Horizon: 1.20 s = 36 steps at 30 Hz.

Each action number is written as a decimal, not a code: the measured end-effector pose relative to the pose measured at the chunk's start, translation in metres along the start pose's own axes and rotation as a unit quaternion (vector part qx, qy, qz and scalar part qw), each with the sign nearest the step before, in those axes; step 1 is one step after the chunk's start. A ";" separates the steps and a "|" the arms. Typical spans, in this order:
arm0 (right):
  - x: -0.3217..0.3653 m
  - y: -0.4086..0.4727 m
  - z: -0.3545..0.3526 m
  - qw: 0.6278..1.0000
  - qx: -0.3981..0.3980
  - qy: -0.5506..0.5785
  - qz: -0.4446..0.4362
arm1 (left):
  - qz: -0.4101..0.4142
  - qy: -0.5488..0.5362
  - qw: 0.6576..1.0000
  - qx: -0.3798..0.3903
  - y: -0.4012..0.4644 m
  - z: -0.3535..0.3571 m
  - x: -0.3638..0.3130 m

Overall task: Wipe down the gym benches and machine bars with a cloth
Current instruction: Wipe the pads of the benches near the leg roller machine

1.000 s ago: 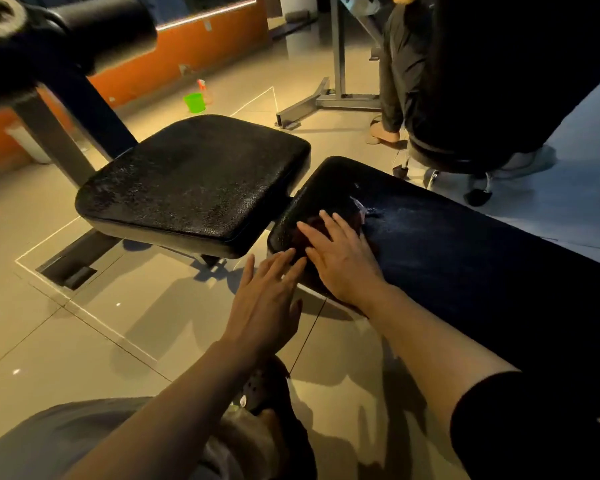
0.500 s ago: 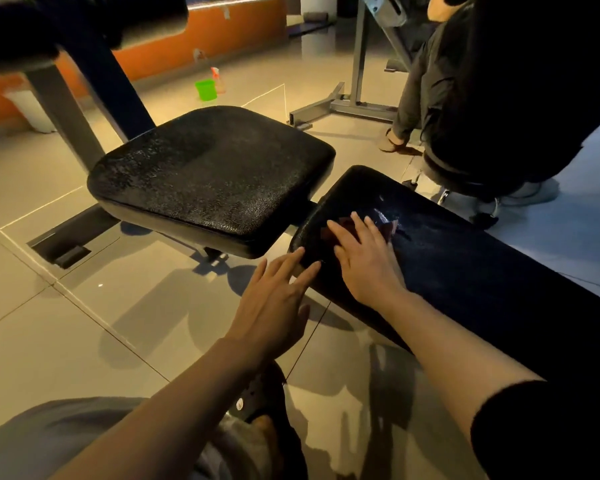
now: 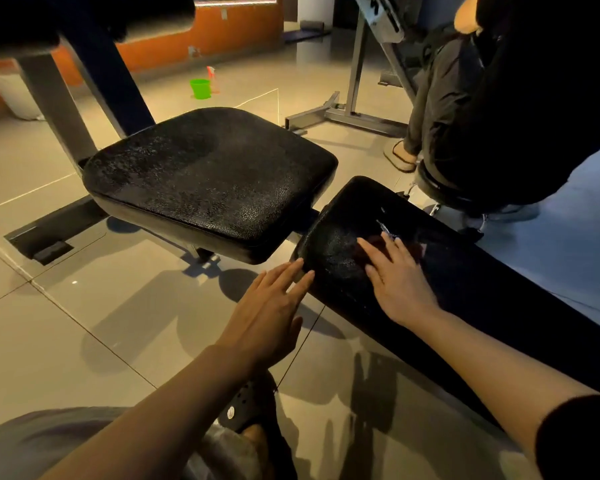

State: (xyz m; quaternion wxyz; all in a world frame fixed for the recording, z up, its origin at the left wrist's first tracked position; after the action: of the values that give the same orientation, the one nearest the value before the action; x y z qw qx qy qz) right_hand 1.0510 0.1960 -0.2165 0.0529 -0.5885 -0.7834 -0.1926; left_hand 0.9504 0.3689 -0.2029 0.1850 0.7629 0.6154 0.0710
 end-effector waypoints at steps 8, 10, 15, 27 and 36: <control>0.072 -0.017 0.003 0.991 0.001 0.047 -0.126 | 0.010 -0.015 1.000 -0.011 0.006 -0.009 -0.015; 0.032 -0.023 -0.002 0.995 0.006 0.038 -0.087 | 0.027 -0.021 0.999 -0.005 0.009 -0.008 -0.025; -0.057 -0.025 -0.010 0.993 -0.025 0.024 0.117 | 0.042 -0.014 0.999 0.019 0.010 0.001 -0.034; -0.040 -0.030 -0.008 0.999 -0.027 0.001 -0.020 | 0.046 0.016 0.998 0.041 0.028 0.004 -0.068; 0.000 -0.027 -0.003 0.999 -0.007 0.033 -0.009 | 0.014 -0.005 1.000 0.014 0.039 0.007 -0.061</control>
State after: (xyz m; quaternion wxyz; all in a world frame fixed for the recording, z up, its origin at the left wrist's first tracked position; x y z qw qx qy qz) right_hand 1.0246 0.1887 -0.2202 0.0729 -0.5751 -0.7852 -0.2177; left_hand 0.9737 0.3022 -0.1873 0.1766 0.7744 0.6044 0.0610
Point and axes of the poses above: each hand's wrist, its own y-axis towards the middle knuckle, its own z-axis out of the palm, x = y × z, the point moved 8 cm from there along y, towards the middle knuckle, and after that the axes turned 12 degrees about -x, right-handed, at the moved point
